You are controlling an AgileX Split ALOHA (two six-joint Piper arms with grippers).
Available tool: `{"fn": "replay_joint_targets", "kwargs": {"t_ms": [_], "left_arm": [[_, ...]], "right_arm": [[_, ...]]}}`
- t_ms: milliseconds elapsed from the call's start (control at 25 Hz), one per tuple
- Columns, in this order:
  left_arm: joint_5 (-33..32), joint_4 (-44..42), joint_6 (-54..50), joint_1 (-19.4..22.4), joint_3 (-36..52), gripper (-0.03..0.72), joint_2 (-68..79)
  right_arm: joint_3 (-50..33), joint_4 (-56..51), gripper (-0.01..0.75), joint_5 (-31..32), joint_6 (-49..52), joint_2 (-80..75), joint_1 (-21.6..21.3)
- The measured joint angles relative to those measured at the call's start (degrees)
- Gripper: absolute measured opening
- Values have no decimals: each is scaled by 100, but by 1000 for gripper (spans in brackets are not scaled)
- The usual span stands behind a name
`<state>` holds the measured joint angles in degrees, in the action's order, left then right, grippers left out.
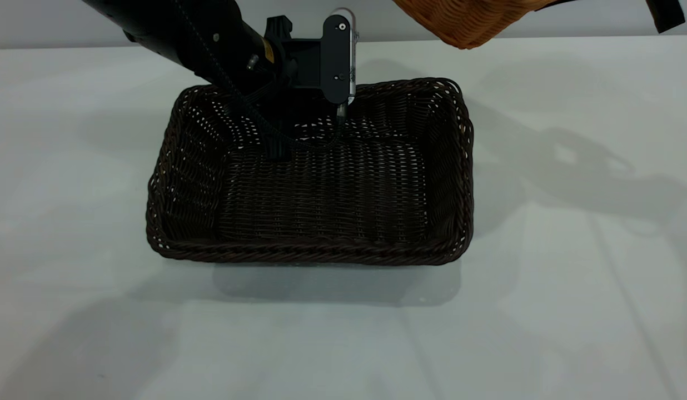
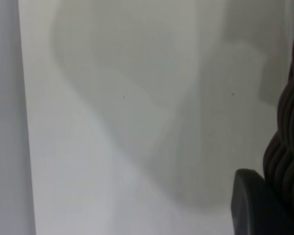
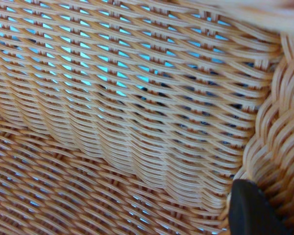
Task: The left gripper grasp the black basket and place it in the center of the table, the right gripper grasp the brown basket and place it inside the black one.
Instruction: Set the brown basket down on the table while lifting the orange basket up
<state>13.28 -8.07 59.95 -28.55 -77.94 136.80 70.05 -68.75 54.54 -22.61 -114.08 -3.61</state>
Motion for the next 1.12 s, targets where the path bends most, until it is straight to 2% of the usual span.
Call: {"fn": "replay_joint_targets", "kwargs": {"t_ms": [200,600,920,1120], "left_arm": [[122,-31,-65,0,0,115,11],[1138,-90,-246,25,31,343,56],[1866,-73,-433,25,608,366,-204],[2530,-68,-1305,25,989,366,-191]], "right_arm": [[0,0,80,7,0,0,0],[152,6,80,95,-2,0,0],[744,21,80,88,45,0,-191],[772,50,80,125,56,0,-209]]}}
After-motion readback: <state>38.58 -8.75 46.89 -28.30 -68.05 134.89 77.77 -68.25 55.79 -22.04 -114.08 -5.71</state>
